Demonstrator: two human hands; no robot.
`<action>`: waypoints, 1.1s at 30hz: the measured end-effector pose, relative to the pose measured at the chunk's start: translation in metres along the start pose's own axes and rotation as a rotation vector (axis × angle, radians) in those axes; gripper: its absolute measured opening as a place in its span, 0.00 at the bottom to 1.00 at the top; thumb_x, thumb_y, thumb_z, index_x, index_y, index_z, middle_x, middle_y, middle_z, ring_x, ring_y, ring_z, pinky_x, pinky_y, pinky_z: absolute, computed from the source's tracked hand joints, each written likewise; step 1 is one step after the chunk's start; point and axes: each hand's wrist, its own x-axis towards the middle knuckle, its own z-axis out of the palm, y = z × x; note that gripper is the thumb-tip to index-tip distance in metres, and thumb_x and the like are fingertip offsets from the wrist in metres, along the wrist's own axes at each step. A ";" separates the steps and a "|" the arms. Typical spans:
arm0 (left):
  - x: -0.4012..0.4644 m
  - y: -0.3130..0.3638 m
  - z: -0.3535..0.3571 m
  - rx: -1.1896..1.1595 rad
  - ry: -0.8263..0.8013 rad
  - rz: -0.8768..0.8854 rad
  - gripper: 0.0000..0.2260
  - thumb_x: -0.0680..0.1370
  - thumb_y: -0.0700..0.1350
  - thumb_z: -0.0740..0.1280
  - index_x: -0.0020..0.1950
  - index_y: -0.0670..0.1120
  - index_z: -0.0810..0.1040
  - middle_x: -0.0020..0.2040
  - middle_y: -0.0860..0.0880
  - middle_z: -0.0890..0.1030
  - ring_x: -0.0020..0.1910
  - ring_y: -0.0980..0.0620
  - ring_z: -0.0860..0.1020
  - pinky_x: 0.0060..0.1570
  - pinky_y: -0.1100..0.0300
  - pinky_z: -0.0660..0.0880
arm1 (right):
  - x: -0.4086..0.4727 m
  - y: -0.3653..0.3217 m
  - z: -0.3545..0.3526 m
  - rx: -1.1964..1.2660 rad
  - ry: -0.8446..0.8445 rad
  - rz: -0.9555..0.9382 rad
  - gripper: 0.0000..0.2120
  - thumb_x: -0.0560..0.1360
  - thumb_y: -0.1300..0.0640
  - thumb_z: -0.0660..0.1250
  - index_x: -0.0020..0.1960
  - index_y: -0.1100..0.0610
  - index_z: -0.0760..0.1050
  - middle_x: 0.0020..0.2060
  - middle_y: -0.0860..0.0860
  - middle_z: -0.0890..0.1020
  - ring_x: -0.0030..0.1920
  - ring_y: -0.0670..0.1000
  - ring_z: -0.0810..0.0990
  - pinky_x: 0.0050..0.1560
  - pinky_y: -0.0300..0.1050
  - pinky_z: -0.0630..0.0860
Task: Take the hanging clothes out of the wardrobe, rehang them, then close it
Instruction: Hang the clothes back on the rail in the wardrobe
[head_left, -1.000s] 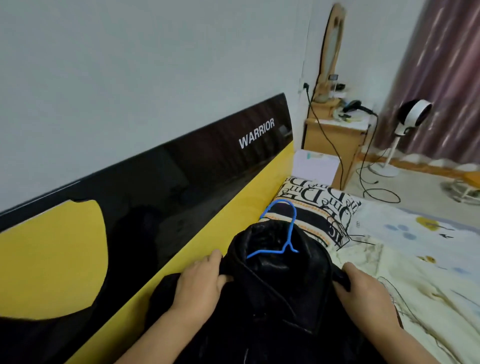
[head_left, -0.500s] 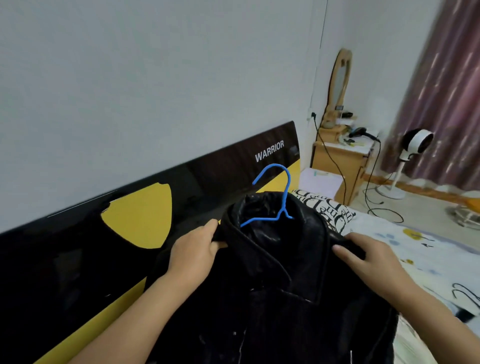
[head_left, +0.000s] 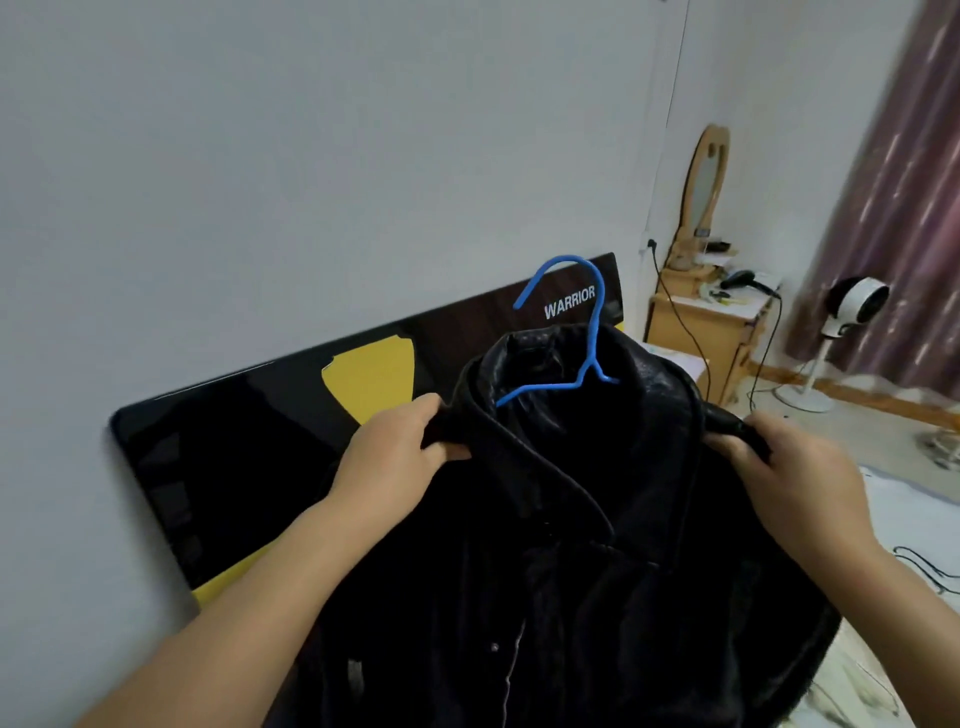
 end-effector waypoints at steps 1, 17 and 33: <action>-0.011 0.004 -0.009 -0.029 0.000 -0.014 0.05 0.73 0.46 0.70 0.42 0.48 0.75 0.35 0.51 0.78 0.36 0.51 0.76 0.37 0.54 0.72 | -0.006 -0.004 -0.009 0.012 0.012 -0.012 0.15 0.73 0.51 0.67 0.35 0.61 0.70 0.27 0.52 0.71 0.32 0.57 0.70 0.29 0.46 0.61; -0.159 0.073 -0.060 0.052 0.155 -0.217 0.10 0.65 0.45 0.77 0.41 0.53 0.79 0.38 0.55 0.81 0.42 0.58 0.79 0.45 0.59 0.75 | -0.051 -0.012 -0.088 0.186 -0.077 -0.287 0.18 0.71 0.45 0.67 0.33 0.60 0.73 0.26 0.53 0.74 0.32 0.57 0.73 0.31 0.48 0.66; -0.371 0.163 -0.068 0.092 0.535 -0.587 0.13 0.59 0.45 0.79 0.33 0.46 0.76 0.30 0.52 0.78 0.30 0.57 0.73 0.33 0.63 0.69 | -0.123 -0.038 -0.149 0.484 -0.295 -0.688 0.19 0.71 0.43 0.66 0.34 0.59 0.72 0.24 0.51 0.73 0.28 0.51 0.72 0.28 0.46 0.63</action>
